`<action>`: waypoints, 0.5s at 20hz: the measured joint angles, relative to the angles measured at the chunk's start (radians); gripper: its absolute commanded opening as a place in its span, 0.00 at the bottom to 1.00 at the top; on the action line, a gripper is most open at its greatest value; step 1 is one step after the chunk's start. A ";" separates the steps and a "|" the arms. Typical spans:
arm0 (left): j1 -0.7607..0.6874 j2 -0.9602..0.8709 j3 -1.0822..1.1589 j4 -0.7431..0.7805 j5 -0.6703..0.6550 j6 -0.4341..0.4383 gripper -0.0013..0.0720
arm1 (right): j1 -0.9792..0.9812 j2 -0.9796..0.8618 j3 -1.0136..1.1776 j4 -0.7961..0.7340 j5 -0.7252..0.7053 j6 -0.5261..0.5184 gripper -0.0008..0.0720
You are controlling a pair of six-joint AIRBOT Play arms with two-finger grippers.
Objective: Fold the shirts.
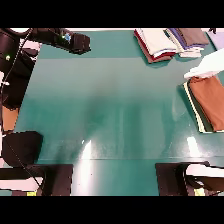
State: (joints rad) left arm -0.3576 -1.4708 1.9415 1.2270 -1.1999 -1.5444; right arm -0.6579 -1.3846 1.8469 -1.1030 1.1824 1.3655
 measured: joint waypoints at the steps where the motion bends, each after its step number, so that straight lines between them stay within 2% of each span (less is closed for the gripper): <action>1: 0.000 0.000 0.000 0.000 -0.005 0.000 0.06 | 0.000 0.034 -0.045 -0.035 0.004 0.010 0.03; 6: 0.000 0.000 0.000 -0.001 -0.031 0.012 0.06 | -0.002 0.230 -0.323 -0.238 0.028 0.069 0.04; 10: 0.000 0.000 0.000 -0.001 -0.043 0.027 0.06 | -0.053 0.370 -0.542 -0.339 0.043 0.102 0.04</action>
State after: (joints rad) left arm -0.3576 -1.4708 1.9415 1.2263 -1.2430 -1.5177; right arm -0.7113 -1.0145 1.3052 -1.4418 1.2251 1.4673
